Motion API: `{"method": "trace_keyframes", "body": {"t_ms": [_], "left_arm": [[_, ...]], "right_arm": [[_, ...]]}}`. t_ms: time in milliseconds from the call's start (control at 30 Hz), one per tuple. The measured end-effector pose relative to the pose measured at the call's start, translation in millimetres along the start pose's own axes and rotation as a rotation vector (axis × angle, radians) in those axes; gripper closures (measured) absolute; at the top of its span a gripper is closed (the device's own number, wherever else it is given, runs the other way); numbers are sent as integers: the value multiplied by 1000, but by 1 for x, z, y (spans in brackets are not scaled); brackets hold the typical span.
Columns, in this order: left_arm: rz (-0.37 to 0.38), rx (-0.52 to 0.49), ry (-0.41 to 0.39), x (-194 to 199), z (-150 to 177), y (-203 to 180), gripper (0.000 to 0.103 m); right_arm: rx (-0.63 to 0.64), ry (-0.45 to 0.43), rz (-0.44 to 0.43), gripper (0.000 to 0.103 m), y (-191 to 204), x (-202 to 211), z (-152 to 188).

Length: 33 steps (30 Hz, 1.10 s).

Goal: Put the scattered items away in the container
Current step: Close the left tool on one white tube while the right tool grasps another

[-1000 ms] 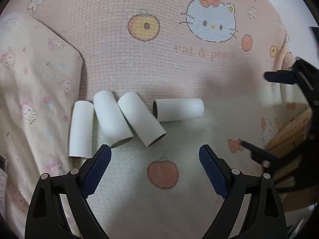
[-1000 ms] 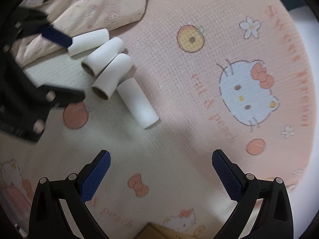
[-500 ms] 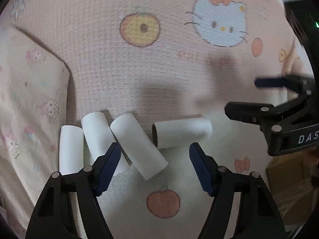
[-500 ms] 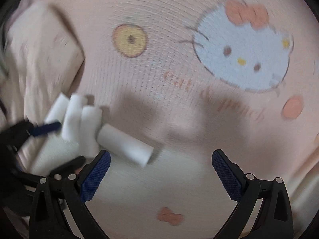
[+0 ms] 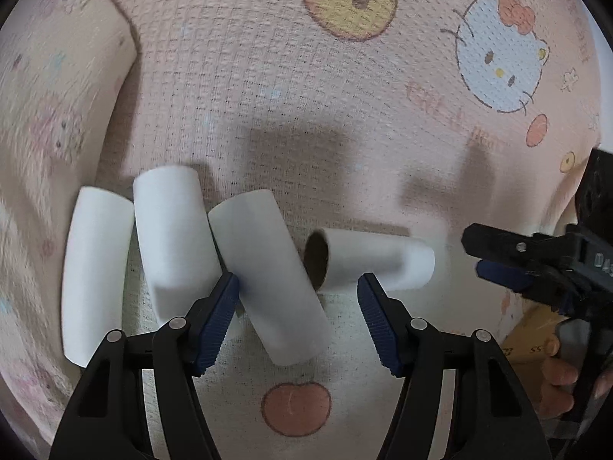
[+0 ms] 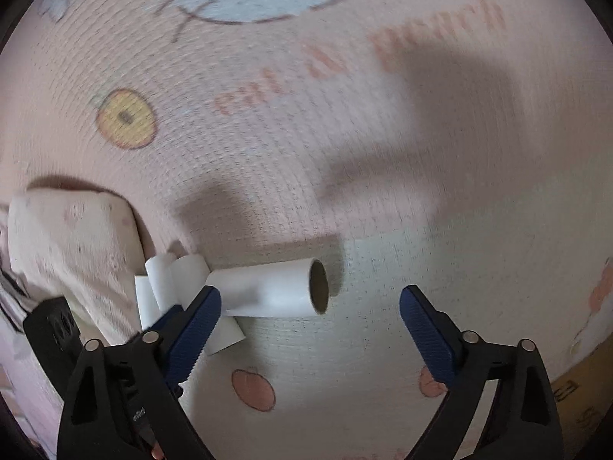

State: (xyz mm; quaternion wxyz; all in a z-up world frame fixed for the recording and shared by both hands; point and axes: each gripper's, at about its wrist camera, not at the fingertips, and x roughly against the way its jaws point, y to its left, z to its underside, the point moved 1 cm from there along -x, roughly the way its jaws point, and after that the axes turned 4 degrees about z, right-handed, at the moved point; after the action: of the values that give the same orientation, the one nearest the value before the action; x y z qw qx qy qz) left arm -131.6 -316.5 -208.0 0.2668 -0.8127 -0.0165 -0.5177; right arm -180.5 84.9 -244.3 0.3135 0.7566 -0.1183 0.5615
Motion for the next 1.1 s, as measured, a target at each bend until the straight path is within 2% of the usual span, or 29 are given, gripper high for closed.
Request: {"method": "trace_keyframes", "body": {"t_ms": [133, 200, 233, 267, 367, 567, 733, 800, 967, 1033, 1100], "left_arm": [[-13, -1, -4, -1, 2, 2, 39], [-52, -4, -2, -4, 1, 3, 49], [-96, -7, 2, -6, 2, 4, 51], [-100, -9, -10, -5, 3, 2, 52], [-93, -2, -32, -6, 8, 2, 53], [-53, 15, -32, -9, 13, 5, 57], [-38, -23, -37, -10, 21, 5, 57], [-36, -38, -42, -10, 25, 4, 57], [-48, -56, -51, -12, 25, -3, 57], [-43, -63, -46, -15, 19, 0, 57], [-31, -69, -36, -16, 22, -14, 57]], "right_arm": [[-4, -39, -57, 35, 2, -3, 6], [-20, -63, -114, 44, 3, -2, 6], [-24, -68, -122, 45, 3, -3, 6], [-24, -77, -127, 46, 4, -3, 5], [-11, -97, -149, 51, 5, -6, 5], [-48, -46, -152, 59, 1, -25, 8], [-35, -40, -154, 59, -3, -29, 15], [-2, -51, -168, 63, -4, -26, 17], [103, -78, -122, 75, 5, -22, 20], [115, -74, -126, 76, 4, -18, 25], [108, -66, -133, 76, 0, -13, 34]]}}
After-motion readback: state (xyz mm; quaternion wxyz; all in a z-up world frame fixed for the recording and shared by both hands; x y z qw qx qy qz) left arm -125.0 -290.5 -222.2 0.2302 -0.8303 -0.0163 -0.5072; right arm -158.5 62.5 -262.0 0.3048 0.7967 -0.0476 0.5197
